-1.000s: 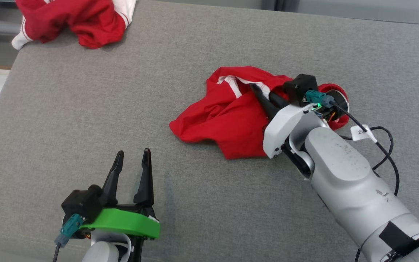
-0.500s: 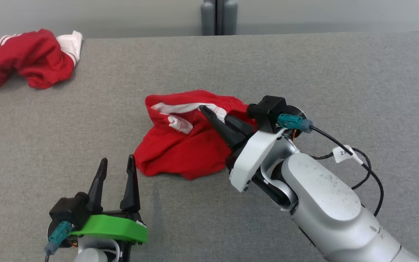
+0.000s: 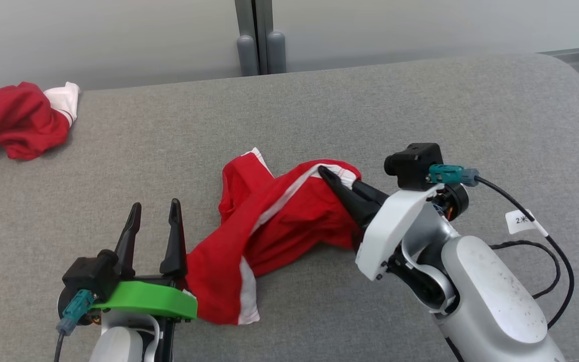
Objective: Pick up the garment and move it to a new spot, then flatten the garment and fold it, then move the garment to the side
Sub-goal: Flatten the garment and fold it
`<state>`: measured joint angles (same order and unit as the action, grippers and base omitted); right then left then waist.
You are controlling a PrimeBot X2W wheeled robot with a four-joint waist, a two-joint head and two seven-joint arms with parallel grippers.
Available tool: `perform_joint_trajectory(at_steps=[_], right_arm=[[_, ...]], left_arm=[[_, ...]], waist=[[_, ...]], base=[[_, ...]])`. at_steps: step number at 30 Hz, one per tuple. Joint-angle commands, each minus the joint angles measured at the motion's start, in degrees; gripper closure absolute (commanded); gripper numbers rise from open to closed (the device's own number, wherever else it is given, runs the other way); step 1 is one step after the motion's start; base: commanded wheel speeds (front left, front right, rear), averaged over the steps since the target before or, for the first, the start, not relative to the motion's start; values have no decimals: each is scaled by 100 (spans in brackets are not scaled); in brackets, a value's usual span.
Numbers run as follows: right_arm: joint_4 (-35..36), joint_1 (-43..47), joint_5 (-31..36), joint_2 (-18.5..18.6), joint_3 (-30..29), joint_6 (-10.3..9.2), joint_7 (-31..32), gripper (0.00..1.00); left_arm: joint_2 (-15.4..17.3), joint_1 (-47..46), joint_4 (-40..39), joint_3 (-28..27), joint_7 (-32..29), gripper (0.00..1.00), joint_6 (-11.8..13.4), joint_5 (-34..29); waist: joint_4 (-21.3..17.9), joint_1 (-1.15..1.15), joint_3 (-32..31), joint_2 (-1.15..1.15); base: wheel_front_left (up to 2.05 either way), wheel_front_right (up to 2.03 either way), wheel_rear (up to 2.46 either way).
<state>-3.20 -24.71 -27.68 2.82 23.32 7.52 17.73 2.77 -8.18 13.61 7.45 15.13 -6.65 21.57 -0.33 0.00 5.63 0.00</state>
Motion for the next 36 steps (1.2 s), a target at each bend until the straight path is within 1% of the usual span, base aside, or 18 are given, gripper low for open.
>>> perform_joint_trajectory(at_steps=[1, 4, 8, 13, 16, 18, 22, 23, 24, 25, 26, 31, 36], right_arm=[[-121, 99, 30, 18, -158, -6, 28, 100], [-455, 138, 103, 14, -490, -6, -5, 100], [-1002, 70, 376, 16, -912, -6, -131, 100], [-1679, -52, 695, 27, -1441, -6, -411, 100], [-2095, -122, 864, 127, -1772, -6, -615, 100], [-2321, -203, 1012, 208, -1930, -6, -761, 100], [-2632, -322, 1144, 280, -2048, -6, -1027, 100], [-2692, -333, 1173, 301, -2040, -6, -1086, 95], [-2750, -336, 1173, 315, -2012, -6, -1166, 71], [-2781, -336, 1176, 321, -1991, -6, -1256, 54], [-2820, -303, 1150, 315, -1962, -6, -1355, 0], [-2924, -75, 1180, 410, -1889, -6, -1843, 0], [-2900, 246, 1373, 427, -2049, -6, -2389, 0]], left_arm=[[21, -102, 1, -6, 2, 0, -30, -14], [21, -136, -57, 45, 2, 0, -49, -30], [21, -128, -126, 147, 2, 0, -58, -26], [21, -71, -174, 247, 2, 0, -67, 44], [21, -71, -181, 285, 2, 0, -72, 65], [21, -84, -182, 300, 3, 0, -75, 77], [21, -44, -164, 395, 2, 0, -79, 79], [21, -27, -163, 415, 2, 0, -74, 90], [21, -5, -157, 437, 2, 0, -75, 103], [20, 13, -153, 449, 2, 0, -75, 113], [21, 32, -149, 453, 2, 0, -76, 124], [21, 77, -135, 458, 2, 0, -79, 144], [21, 166, -140, 424, 2, 0, -81, 121]], waist=[[26, 0, 100, 0], [72, 0, 215, 0], [144, 0, 328, 0], [240, 0, 432, 0], [299, 0, 493, 0], [324, 0, 528, 0], [314, 0, 560, 0], [303, 0, 559, 0], [288, 0, 556, 0], [276, 0, 551, 0], [259, 0, 540, 0], [173, 0, 465, 0], [72, 0, 352, 0]], base=[[0, 0, 0], [0, 0, 0], [0, 0, 0], [0, 0, 0], [0, 0, 0], [0, 0, 0], [0, 0, 0], [0, 0, 0], [0, 0, 0], [0, 0, 0], [0, 0, 0], [0, 0, 0], [0, 0, 0]])
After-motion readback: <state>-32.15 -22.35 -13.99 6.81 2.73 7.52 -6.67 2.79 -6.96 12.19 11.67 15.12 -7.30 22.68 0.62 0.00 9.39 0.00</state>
